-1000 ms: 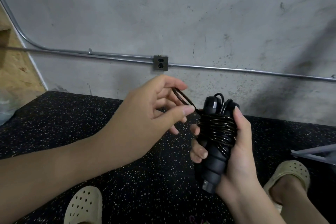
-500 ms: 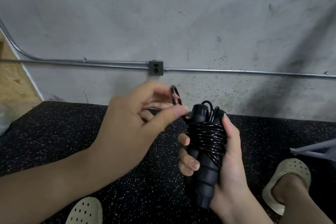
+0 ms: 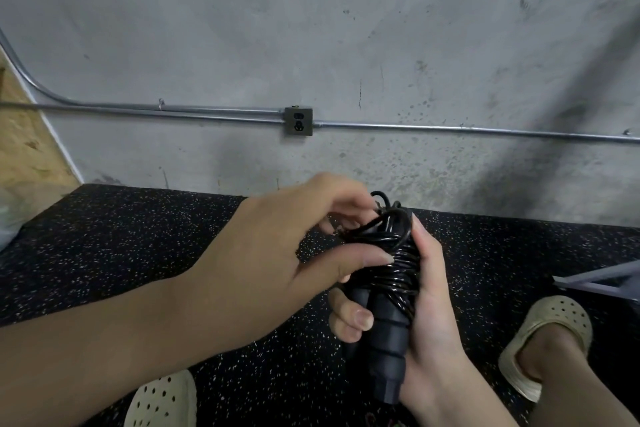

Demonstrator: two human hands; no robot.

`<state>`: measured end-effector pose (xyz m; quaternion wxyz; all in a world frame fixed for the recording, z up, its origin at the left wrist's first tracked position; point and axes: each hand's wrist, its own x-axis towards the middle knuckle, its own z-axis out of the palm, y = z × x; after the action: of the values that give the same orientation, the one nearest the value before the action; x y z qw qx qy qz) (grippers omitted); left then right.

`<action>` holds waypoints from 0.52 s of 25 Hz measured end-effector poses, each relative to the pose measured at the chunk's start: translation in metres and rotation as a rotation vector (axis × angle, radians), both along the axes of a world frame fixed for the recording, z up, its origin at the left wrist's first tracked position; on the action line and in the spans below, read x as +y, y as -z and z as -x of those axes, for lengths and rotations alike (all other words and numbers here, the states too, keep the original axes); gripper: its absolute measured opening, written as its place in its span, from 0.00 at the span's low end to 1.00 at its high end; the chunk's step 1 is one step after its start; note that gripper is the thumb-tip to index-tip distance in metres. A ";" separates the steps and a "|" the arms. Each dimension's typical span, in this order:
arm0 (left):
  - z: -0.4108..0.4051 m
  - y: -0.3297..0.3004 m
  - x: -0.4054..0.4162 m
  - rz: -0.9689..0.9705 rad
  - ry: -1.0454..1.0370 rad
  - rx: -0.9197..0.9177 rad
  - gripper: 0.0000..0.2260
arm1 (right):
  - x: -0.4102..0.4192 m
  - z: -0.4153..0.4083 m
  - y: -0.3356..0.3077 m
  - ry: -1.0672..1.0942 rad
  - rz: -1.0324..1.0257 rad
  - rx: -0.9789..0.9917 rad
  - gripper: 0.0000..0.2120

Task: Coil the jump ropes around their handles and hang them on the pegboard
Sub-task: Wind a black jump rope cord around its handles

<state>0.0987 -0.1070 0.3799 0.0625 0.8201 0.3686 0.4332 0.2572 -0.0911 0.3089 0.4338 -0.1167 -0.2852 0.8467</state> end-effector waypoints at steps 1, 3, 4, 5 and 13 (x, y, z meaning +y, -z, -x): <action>0.000 -0.002 -0.001 0.036 -0.021 -0.024 0.14 | 0.001 0.000 0.001 -0.014 0.003 0.012 0.29; 0.003 -0.003 0.001 0.055 -0.065 -0.036 0.13 | 0.003 -0.002 0.003 -0.027 -0.002 0.022 0.29; 0.005 -0.003 0.002 0.043 -0.091 -0.025 0.13 | 0.004 -0.004 0.003 -0.020 -0.008 0.019 0.27; 0.007 -0.004 0.003 0.036 -0.115 -0.014 0.13 | 0.004 -0.005 0.002 -0.005 -0.014 0.010 0.26; -0.002 0.002 0.009 0.191 -0.132 -0.062 0.25 | 0.000 0.003 0.001 0.031 -0.045 -0.045 0.29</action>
<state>0.1010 -0.0978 0.3774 0.1232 0.7706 0.4593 0.4243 0.2539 -0.0908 0.3078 0.4427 -0.1302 -0.3121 0.8304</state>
